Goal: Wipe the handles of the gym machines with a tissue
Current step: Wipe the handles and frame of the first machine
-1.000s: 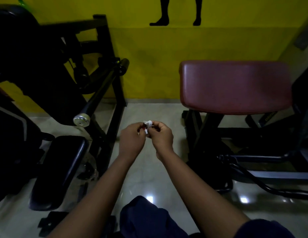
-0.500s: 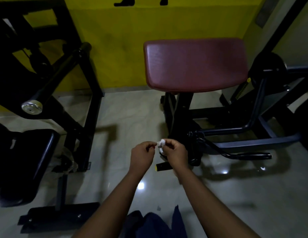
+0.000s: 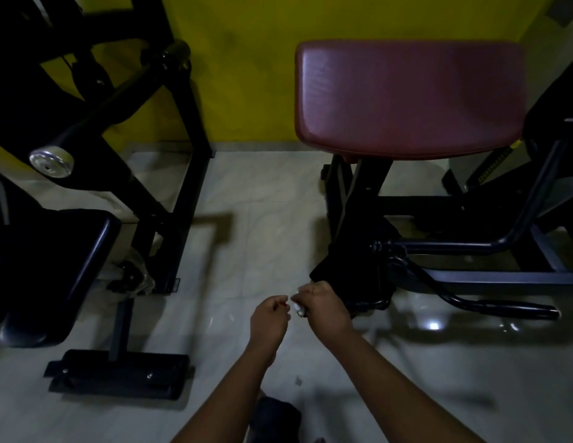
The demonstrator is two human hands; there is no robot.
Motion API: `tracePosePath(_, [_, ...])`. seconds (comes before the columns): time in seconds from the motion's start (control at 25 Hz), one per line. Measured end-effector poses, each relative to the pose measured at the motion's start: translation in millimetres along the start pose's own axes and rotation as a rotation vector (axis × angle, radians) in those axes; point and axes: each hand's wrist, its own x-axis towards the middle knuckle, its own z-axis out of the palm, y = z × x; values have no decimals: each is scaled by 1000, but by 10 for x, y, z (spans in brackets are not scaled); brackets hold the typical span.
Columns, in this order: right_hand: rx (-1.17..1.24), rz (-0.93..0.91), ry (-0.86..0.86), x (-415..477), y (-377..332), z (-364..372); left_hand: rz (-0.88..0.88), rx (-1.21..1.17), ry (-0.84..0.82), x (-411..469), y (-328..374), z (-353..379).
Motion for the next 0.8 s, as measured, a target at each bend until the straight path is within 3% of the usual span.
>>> tracePosePath(0.08, [-153,-129,-28,-104,42,135,-91,-137,-25,33,-25,63])
tracePosePath(0.24, [-267,-491,148,-282,152,152,-174,-267,-4,94,-123,114])
tracePosePath(0.32, [-409,-473,38,-123,102,135,-194,-276,6,116,-151,120])
tracePosePath(0.44, [-589,-360,-273,32,25,230,-213,-242,34,140,-176,152])
tracePosePath(0.48, [-600,-384,-277,25,41,243,-214,-229,44,139,-169,159])
tracePosePath(0.64, [-443,-576,-70,-60,283,252,-193,-203,13,148,-177,179])
tracePosePath(0.8, [-190,-443,-6,-30,197,300,-161,-265,30,181,-202,170])
